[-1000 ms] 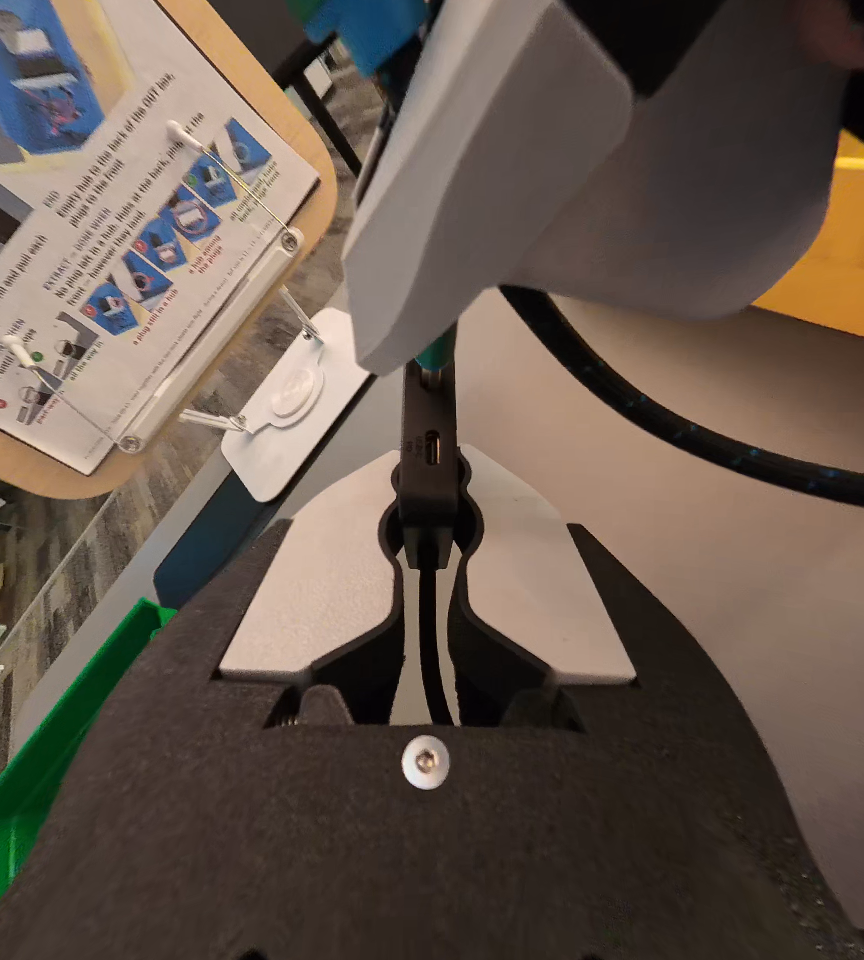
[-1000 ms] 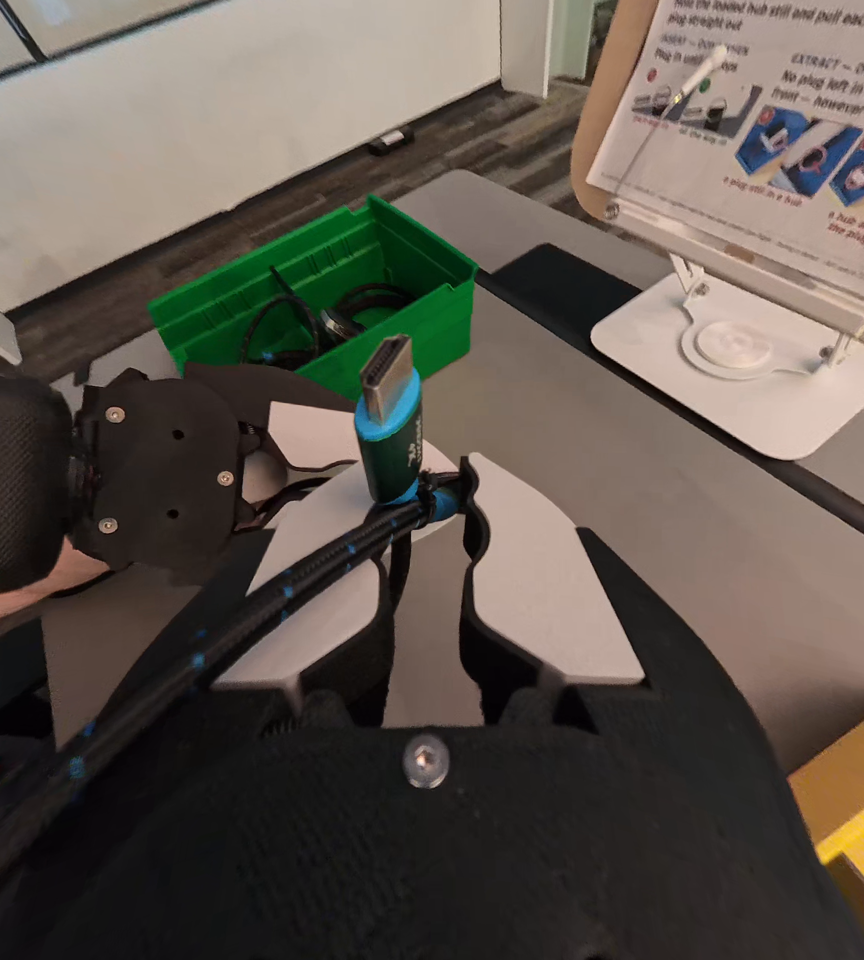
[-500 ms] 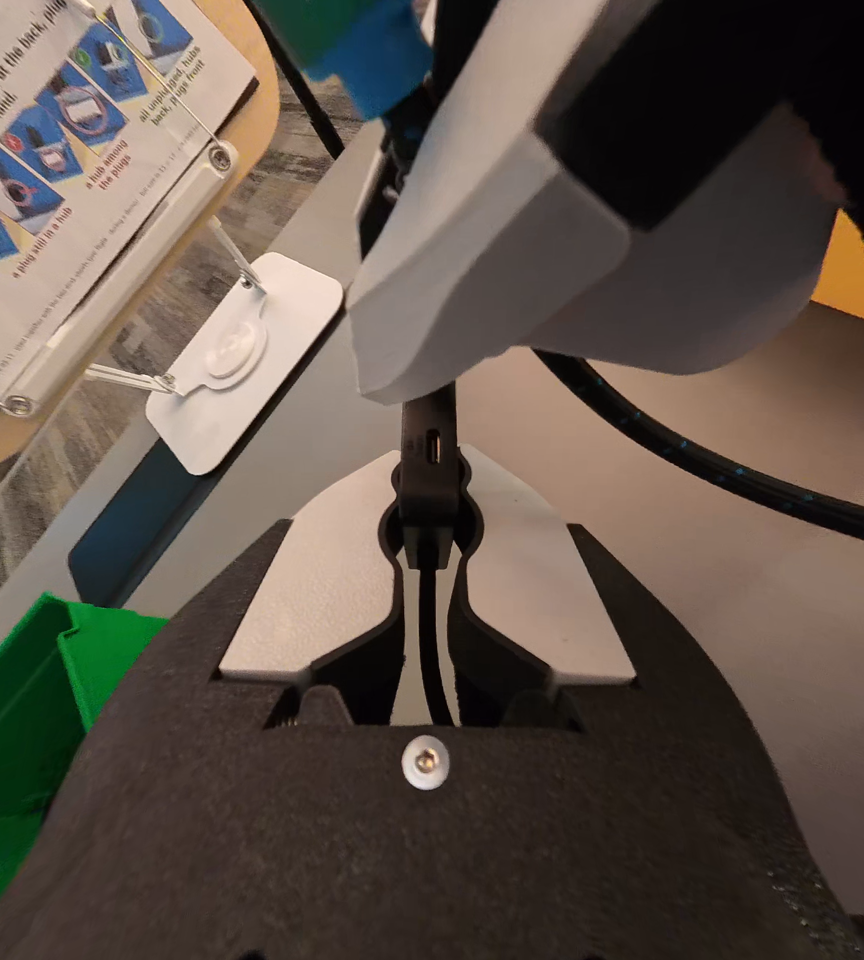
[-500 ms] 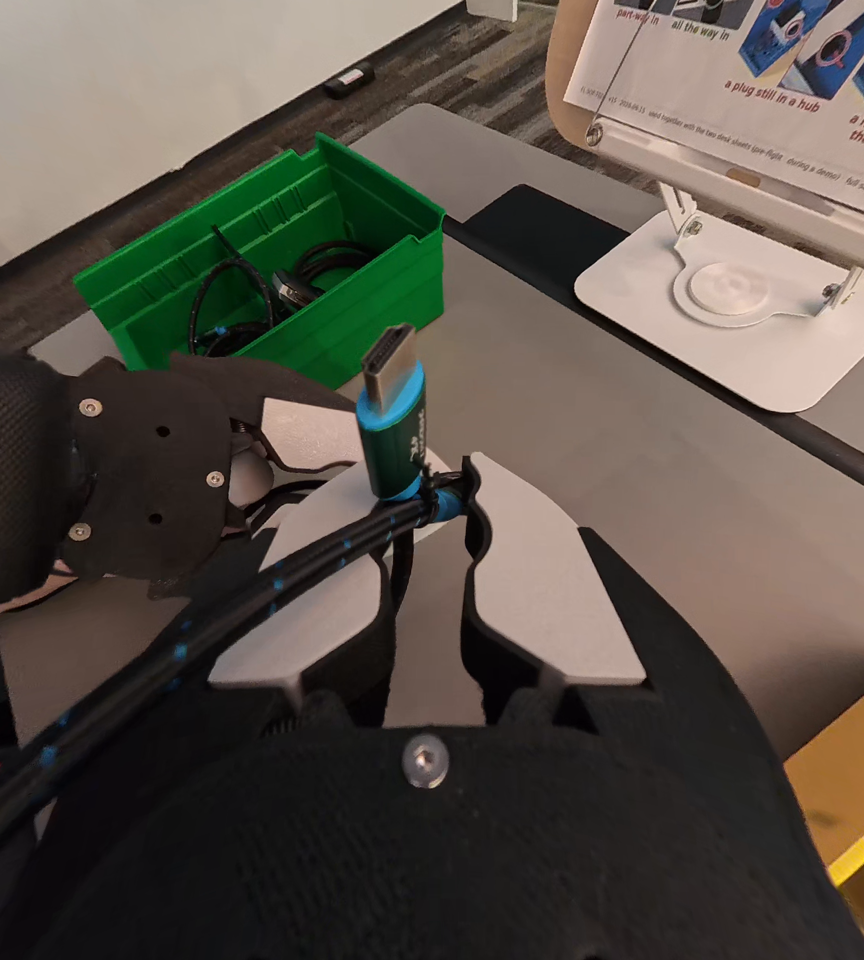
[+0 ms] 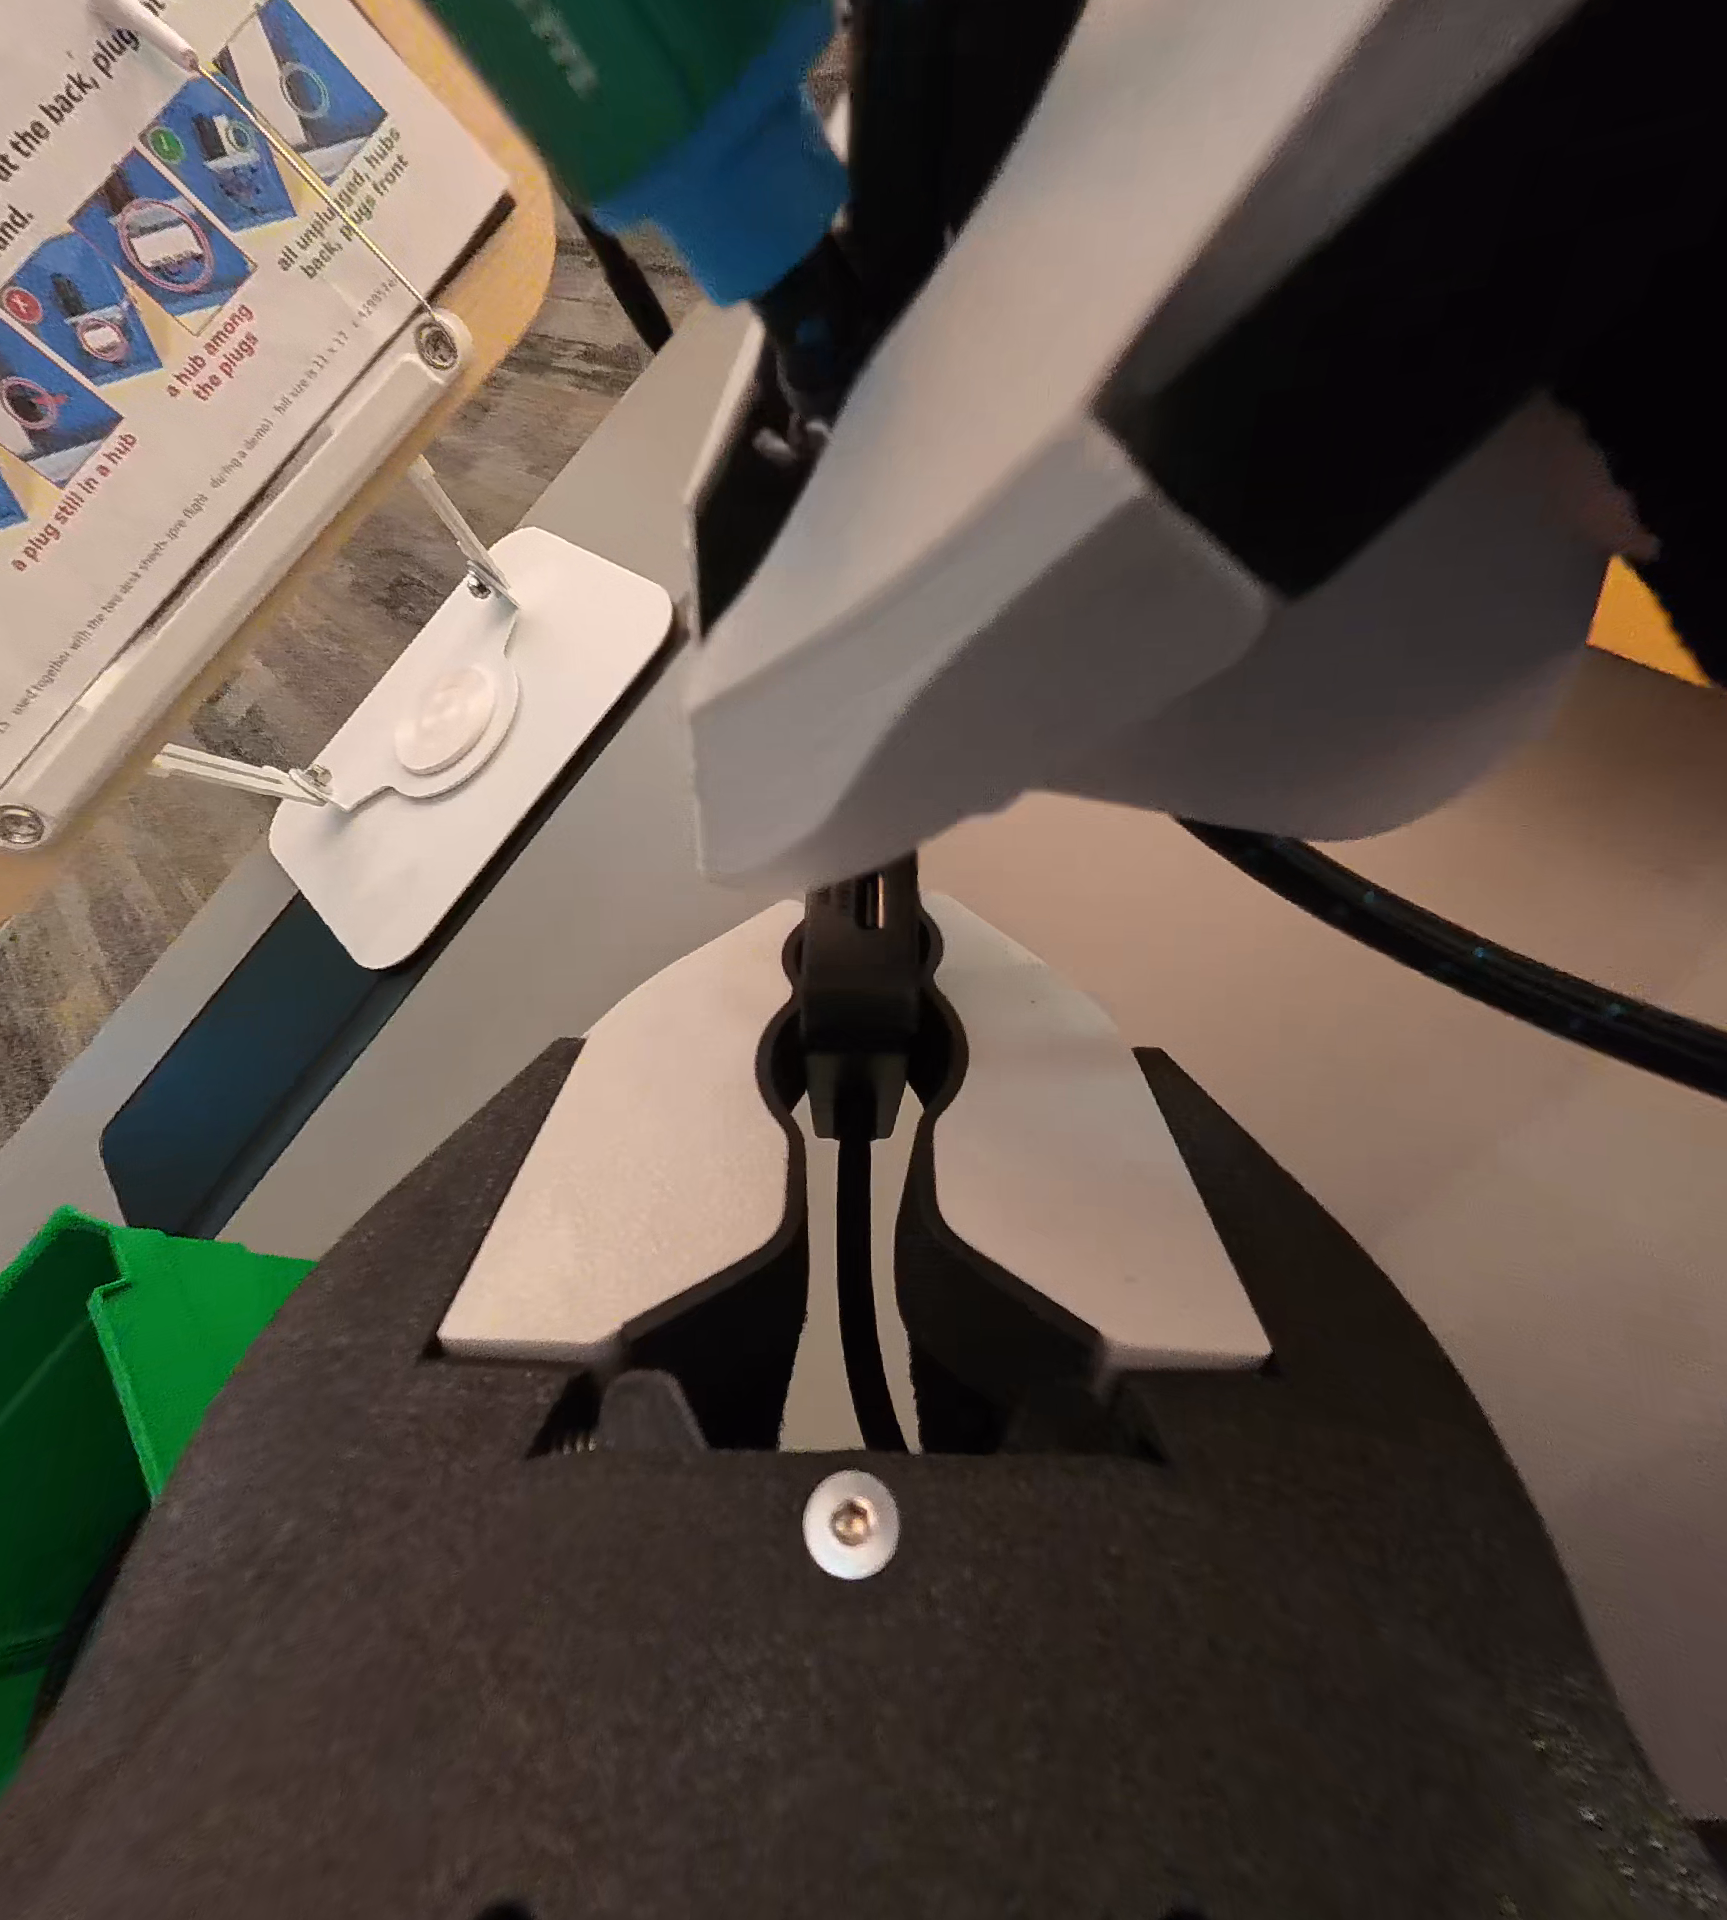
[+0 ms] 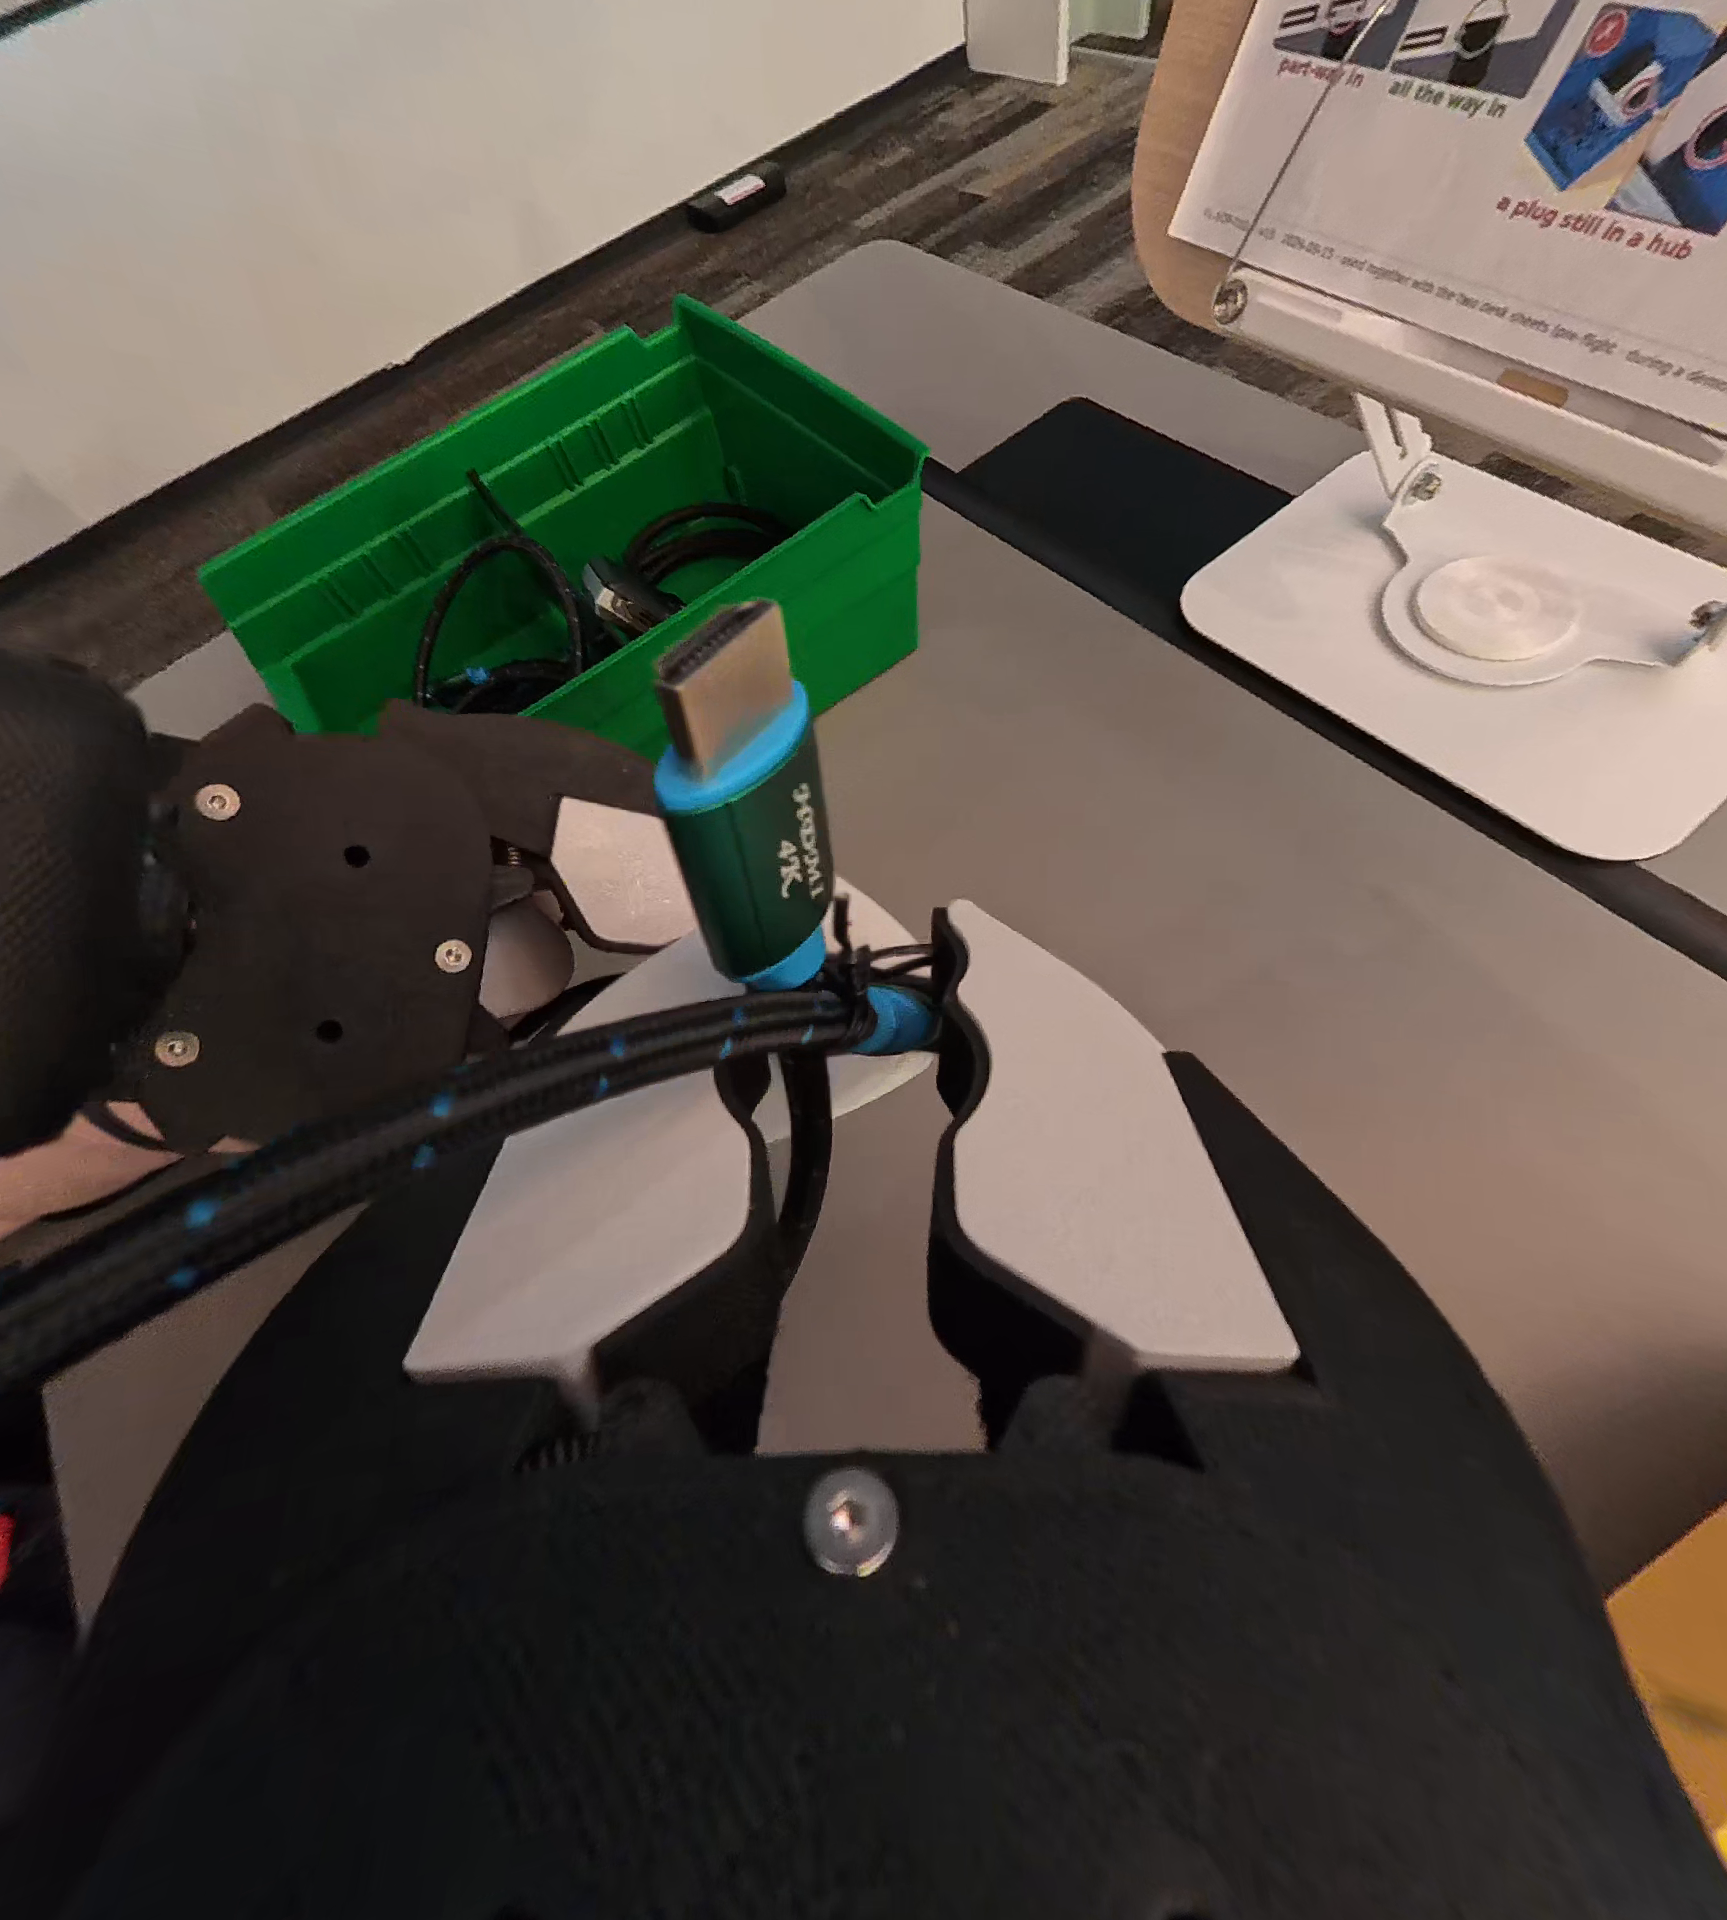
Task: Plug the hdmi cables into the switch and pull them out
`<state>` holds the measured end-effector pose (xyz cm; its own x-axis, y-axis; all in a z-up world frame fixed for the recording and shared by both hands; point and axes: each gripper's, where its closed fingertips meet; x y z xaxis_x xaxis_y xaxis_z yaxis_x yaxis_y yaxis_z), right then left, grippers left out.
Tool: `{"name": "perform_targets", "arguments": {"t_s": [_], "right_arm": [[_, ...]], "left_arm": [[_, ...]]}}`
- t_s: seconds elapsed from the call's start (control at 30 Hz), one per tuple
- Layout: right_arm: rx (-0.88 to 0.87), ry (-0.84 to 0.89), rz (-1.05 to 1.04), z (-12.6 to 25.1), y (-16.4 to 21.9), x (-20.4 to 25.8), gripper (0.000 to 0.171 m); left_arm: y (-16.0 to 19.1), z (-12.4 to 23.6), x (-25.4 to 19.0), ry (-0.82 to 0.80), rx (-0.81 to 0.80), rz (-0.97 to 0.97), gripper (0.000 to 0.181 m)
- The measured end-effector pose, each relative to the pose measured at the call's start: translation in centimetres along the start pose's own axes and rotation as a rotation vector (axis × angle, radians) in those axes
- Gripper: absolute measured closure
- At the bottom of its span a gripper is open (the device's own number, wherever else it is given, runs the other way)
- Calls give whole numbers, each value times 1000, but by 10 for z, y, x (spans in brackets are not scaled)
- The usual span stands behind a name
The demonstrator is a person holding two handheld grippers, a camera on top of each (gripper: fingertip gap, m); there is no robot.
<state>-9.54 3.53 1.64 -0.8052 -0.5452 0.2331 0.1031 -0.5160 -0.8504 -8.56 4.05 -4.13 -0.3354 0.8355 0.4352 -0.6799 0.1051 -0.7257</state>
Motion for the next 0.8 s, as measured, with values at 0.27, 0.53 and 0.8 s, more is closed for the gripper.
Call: {"name": "perform_targets", "arguments": {"t_s": [0.27, 0.53, 0.8], "right_arm": [[37, 19, 36, 1, 4, -1, 129], [42, 94, 73, 15, 0, -7, 132], [54, 78, 62, 8, 4, 0, 146]], "left_arm": [[2, 1, 6, 6, -1, 26, 167], [8, 1, 18, -61, 33, 2, 168], [11, 1, 25, -163, 70, -87, 167]]}}
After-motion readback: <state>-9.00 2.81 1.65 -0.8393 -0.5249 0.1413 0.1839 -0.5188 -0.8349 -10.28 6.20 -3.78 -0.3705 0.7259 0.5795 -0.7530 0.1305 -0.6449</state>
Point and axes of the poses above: each gripper's, where its closed fingertips meet, z back along the fingers, y out of its underside, x = y × z across the jaws, and after that the axes turned 4 degrees about -z, right-handed
